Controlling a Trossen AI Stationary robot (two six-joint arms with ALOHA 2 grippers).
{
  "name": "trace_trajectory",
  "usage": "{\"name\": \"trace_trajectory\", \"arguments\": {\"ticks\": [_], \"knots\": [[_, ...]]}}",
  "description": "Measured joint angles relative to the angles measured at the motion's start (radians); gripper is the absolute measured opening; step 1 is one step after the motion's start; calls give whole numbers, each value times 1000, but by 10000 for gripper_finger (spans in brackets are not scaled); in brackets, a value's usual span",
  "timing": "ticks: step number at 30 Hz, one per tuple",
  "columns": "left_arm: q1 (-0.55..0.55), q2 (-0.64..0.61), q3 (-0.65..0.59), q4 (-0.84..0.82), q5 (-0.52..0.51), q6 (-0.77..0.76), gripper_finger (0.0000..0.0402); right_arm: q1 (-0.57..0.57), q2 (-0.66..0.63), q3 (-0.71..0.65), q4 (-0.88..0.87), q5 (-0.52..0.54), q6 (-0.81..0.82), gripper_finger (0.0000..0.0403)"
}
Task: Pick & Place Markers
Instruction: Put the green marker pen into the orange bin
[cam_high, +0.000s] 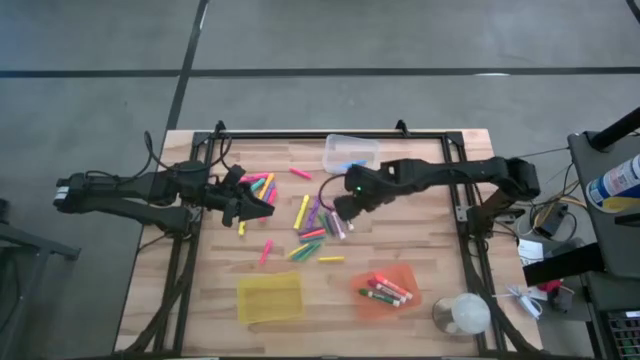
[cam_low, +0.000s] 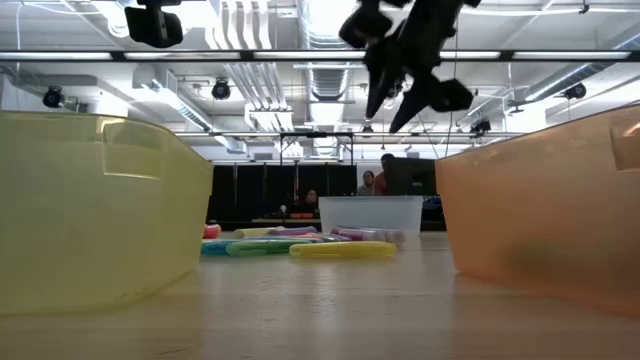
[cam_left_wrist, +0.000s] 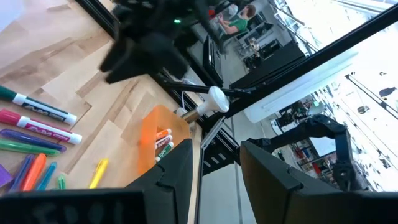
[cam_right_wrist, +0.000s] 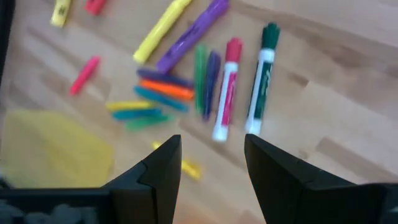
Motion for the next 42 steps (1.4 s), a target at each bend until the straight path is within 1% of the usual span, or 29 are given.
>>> {"name": "trace_trajectory", "arguments": {"ticks": [5,10,14,18,24,27,30,32,36,42], "knots": [[0,0,0,0,0,0,128,-34,93,-1,37,-4,-11,169],[0,0,0,0,0,-3,128,-41,196,-2,41,-32,-19,169],[0,0,0,0,0,-19,128,-40,264,-2,46,-79,-36,169],[0,0,0,0,0,-19,128,-40,310,-2,48,-104,-50,168],[0,0,0,-1,0,-20,128,-44,364,-1,46,-107,-71,162],[0,0,0,-1,0,-20,128,-45,376,0,47,-109,-71,152],[0,0,0,-1,0,-21,128,-45,381,3,41,-107,-88,133],[0,0,0,-1,0,-21,128,-45,381,3,37,-105,-101,111],[0,0,0,-1,0,-21,128,-44,367,9,41,-96,-149,51],[0,0,0,-2,0,-21,128,-44,282,18,22,-80,-208,48]]}}
